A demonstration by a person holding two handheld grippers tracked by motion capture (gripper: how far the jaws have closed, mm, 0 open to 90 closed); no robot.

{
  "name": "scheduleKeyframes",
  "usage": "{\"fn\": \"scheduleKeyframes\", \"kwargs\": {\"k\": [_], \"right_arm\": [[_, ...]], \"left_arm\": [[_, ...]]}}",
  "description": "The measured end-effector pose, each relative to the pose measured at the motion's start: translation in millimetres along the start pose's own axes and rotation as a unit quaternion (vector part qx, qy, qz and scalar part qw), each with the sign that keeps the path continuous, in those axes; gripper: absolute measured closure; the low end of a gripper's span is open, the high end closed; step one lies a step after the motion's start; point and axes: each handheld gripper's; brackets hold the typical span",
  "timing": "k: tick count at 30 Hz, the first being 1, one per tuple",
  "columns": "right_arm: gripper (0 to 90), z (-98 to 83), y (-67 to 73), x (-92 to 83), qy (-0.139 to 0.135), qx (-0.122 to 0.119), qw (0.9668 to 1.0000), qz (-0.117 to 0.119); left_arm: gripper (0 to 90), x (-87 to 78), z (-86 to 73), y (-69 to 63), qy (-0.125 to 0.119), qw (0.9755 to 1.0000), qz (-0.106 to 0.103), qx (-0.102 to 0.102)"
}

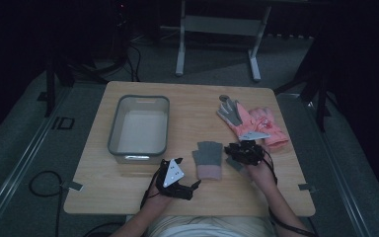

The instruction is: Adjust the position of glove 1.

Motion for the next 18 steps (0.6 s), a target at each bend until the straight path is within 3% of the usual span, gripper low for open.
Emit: {"fn": "scheduleKeyframes", "kwargs": {"k": [6, 12, 18], "right_arm": [[67.5, -14.8, -23.7, -10.3, 0.025, -0.039, 0.9988, 0.014], [62.4, -31.1, -43.0, -12.2, 0.056, -0.040, 0.9976, 0.011], [60.5, -38.7, -50.1, -7.9, 0.076, -0.039, 0.9961, 0.023]], "left_arm": [[1.1, 0.2, 0.2, 0.5, 0.002, 1.0000, -0.001, -0.002], [1.1, 0.2, 0.1, 0.5, 0.002, 1.0000, 0.000, -0.002], [1.1, 0.4, 0.1, 0.5, 0.002, 1.0000, 0.000, -0.004]]}}
Point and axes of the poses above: each handheld gripper's, and its own axes: x roughly forward along the jaws, z roughly out of its top, y roughly to its left, and after that the axes turned 3 degrees about -y, right-handed
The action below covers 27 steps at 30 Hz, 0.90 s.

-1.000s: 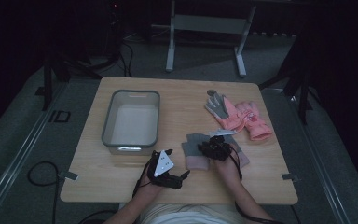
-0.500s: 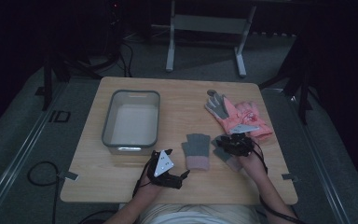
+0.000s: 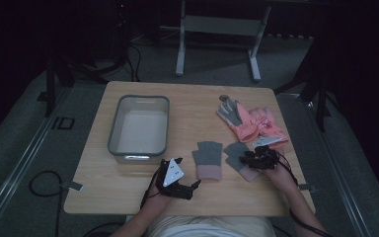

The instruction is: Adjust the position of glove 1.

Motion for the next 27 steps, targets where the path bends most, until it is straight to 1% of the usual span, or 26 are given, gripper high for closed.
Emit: {"fn": "scheduleKeyframes", "kwargs": {"k": [1, 3, 4, 5, 7, 9, 10, 12, 13, 14, 16, 18, 19, 20, 21, 23, 25, 27], "right_arm": [[61.1, 0.9, 0.3, 0.4, 0.004, -0.006, 1.0000, 0.000], [64.5, 3.0, 0.3, 1.0, 0.013, -0.005, 0.9999, 0.002], [67.2, 3.4, 0.7, 1.0, 0.015, -0.007, 0.9999, 0.001], [72.5, 3.7, 1.1, 1.0, 0.016, -0.009, 0.9998, 0.000], [78.3, 3.3, 2.3, 0.7, 0.015, -0.005, 0.9999, -0.004], [79.9, 3.0, 3.7, 0.4, 0.015, -0.005, 0.9999, -0.007], [81.3, 3.2, 7.7, -0.4, 0.019, -0.008, 0.9998, -0.009], [82.6, 3.8, 10.9, -2.1, 0.025, -0.015, 0.9996, -0.004], [83.5, 3.7, 12.0, -3.0, 0.027, -0.015, 0.9995, -0.005], [84.2, 3.9, 12.9, -4.3, 0.028, -0.010, 0.9995, -0.004], [84.8, 4.7, 16.8, -9.4, 0.025, -0.008, 0.9996, -0.012], [84.9, 5.8, 23.9, -17.4, 0.018, -0.005, 0.9997, -0.018], [84.9, 5.8, 23.9, -17.4, 0.018, -0.005, 0.9997, -0.018], [84.9, 6.7, 27.7, -22.6, 0.010, -0.002, 0.9997, -0.020], [84.8, 9.2, 35.2, -34.3, -0.007, 0.005, 0.9996, -0.027], [84.8, 11.5, 40.0, -43.7, -0.019, 0.006, 0.9989, -0.043], [84.9, 13.3, 42.8, -51.1, -0.030, 0.021, 0.9977, -0.058], [84.9, 14.9, 44.7, -57.6, -0.044, 0.042, 0.9953, -0.075]], "left_arm": [[1.0, 0.0, 0.0, 0.0, 0.000, 1.0000, 0.000, 0.000], [1.1, -0.2, -0.1, -0.1, -0.001, 1.0000, 0.000, 0.001], [1.1, -0.3, -0.1, -0.1, -0.002, 1.0000, 0.000, 0.001], [1.1, -0.3, -0.1, -0.1, -0.001, 1.0000, 0.000, 0.001], [1.1, -0.1, 0.0, 0.0, 0.000, 1.0000, 0.001, 0.000], [1.1, -0.2, 0.0, 0.1, -0.001, 1.0000, 0.001, -0.001], [1.1, -0.3, -0.1, 0.6, -0.001, 1.0000, 0.001, -0.002], [1.1, 0.0, 0.1, 0.6, 0.001, 1.0000, 0.001, -0.001], [1.1, 0.0, 0.1, 0.4, 0.001, 1.0000, 0.001, -0.001], [1.1, -0.1, 0.0, 0.2, -0.001, 1.0000, 0.001, -0.001], [1.1, -0.3, 0.0, 0.2, -0.001, 1.0000, 0.002, -0.001], [1.1, -0.1, 0.0, 0.3, 0.000, 1.0000, 0.001, 0.000], [1.1, -0.1, 0.0, 0.3, 0.000, 1.0000, 0.001, 0.000], [1.1, -0.1, 0.0, 0.3, 0.000, 1.0000, 0.001, 0.000], [1.1, -0.4, 0.0, 0.5, -0.001, 1.0000, 0.001, -0.002], [1.0, -0.2, 0.0, 0.5, -0.001, 1.0000, 0.001, -0.002], [1.1, -0.2, 0.0, 0.2, -0.001, 1.0000, 0.001, -0.001], [1.1, -0.2, 0.0, 0.1, -0.001, 1.0000, 0.001, 0.000]]}}
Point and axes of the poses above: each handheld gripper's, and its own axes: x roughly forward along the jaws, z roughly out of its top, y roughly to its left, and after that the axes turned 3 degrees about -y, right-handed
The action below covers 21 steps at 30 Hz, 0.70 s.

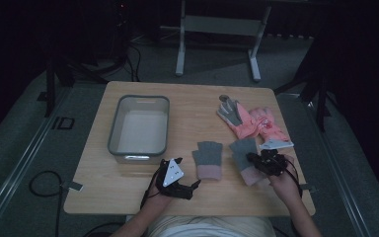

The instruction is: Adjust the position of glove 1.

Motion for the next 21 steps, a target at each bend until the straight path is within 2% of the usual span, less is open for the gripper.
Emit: {"fn": "scheduleKeyframes", "kwargs": {"k": [4, 6, 7, 9, 11, 14, 21], "right_arm": [[84.7, 0.4, 0.4, -5.0, -0.016, 0.042, 0.9984, -0.033], [84.5, -2.0, 0.0, -5.5, -0.023, 0.064, 0.9960, -0.058], [84.5, -3.3, -0.5, -5.1, -0.027, 0.081, 0.9943, -0.063], [84.5, -6.7, -0.4, -3.0, -0.028, 0.098, 0.9914, -0.081], [84.4, -11.2, 0.5, 0.3, -0.024, 0.117, 0.9889, -0.089], [84.4, -17.0, 2.9, 6.2, -0.018, 0.128, 0.9865, -0.101], [84.2, -28.3, 2.9, 23.1, 0.007, 0.147, 0.9835, -0.106]], "left_arm": [[1.0, 0.0, 0.0, 0.0, 0.000, 1.0000, 0.000, 0.000], [1.1, 0.0, 0.0, -0.1, 0.001, 1.0000, 0.000, 0.001], [1.1, 0.3, 0.1, -0.1, 0.002, 1.0000, 0.000, 0.001], [1.1, 0.1, 0.0, 0.0, 0.001, 1.0000, 0.000, -0.001], [1.1, 0.1, 0.0, 0.2, 0.001, 1.0000, 0.000, -0.001], [1.0, 0.2, 0.0, -0.3, 0.001, 1.0000, 0.000, 0.000], [1.0, 0.2, 0.1, 0.0, 0.003, 1.0000, 0.000, 0.000]]}}
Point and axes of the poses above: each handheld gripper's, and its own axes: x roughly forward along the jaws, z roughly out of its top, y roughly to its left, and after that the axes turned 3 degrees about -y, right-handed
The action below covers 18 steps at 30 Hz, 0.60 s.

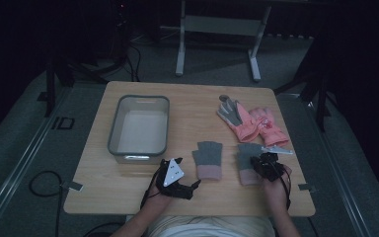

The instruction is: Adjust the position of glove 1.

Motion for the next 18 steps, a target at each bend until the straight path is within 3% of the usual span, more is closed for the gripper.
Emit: {"fn": "scheduleKeyframes", "kwargs": {"k": [6, 11, 18], "right_arm": [[82.1, -7.0, -5.8, 13.2, 0.014, 0.009, 0.9998, -0.013], [78.5, -6.1, -8.8, 16.1, 0.026, 0.012, 0.9996, -0.002], [73.3, -2.1, -10.5, 12.5, 0.026, -0.007, 0.9996, 0.007]], "left_arm": [[1.1, 0.1, 0.0, -0.3, 0.000, 1.0000, 0.000, 0.001], [1.1, 0.1, 0.0, -0.4, 0.000, 1.0000, 0.001, 0.001], [1.1, -0.1, 0.0, -0.4, 0.000, 1.0000, 0.000, 0.001]]}}
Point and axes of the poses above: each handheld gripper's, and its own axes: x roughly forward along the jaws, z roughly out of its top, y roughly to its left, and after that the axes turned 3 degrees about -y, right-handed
